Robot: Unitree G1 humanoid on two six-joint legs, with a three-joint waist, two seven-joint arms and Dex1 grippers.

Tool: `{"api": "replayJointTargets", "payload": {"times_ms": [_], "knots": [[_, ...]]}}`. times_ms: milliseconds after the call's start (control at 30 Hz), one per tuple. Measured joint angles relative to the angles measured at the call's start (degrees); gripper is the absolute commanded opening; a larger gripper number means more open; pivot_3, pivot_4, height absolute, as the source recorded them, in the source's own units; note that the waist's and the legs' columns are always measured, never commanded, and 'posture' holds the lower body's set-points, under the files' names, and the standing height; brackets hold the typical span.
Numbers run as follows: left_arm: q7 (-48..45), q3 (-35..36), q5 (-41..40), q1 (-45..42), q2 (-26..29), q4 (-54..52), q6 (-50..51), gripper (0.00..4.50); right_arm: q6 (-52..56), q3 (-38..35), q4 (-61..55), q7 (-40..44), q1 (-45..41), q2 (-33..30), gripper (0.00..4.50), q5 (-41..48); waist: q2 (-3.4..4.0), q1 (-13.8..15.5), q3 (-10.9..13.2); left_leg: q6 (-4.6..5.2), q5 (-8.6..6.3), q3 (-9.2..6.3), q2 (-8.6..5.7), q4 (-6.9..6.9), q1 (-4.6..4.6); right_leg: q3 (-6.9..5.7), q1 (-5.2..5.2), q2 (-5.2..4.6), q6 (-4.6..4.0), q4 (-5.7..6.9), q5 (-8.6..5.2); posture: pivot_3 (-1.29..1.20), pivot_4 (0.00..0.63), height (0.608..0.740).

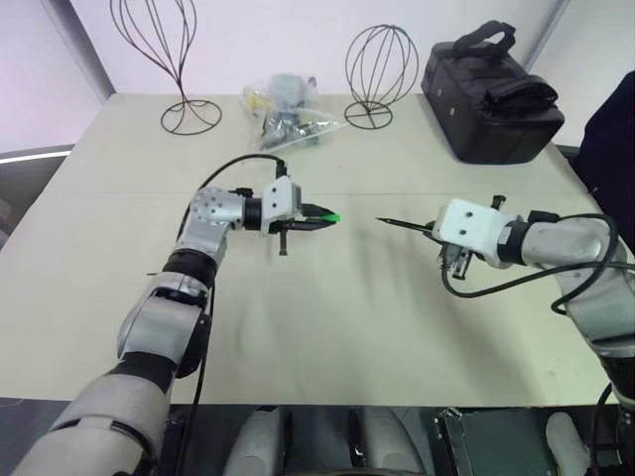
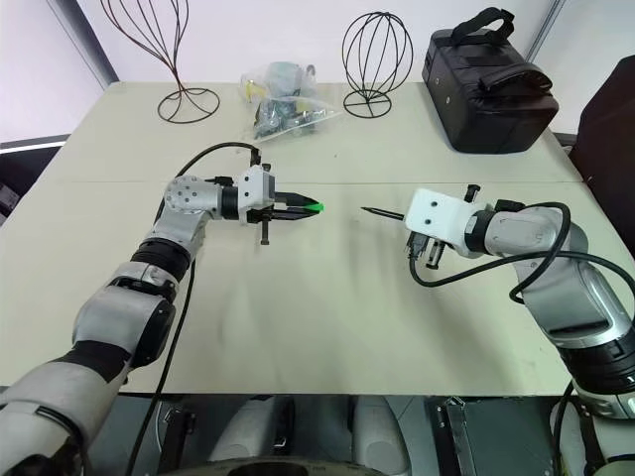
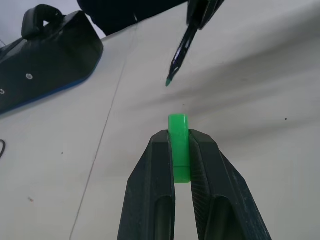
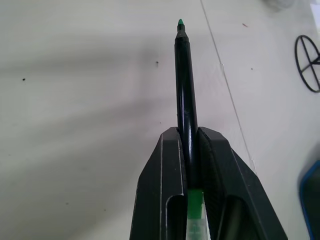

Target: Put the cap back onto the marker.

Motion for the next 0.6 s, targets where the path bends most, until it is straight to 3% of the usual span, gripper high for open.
{"api": "replayJointTargets", "payload": {"times_ms": [600], "knots": [[0.2, 3.2, 0.3, -0.9, -2.7, 3.2, -3.9, 0.0, 6.4, 1.3, -6.8, 2.8, -3.2, 2.2, 0.05, 5.1, 0.0, 0.0, 0.0, 0.0, 0.0, -0.01, 0.0, 0.0, -0.01, 0.0, 0.0, -0.01, 0.0, 0.0, 0.0, 0.0, 0.15, 0.74]]}}
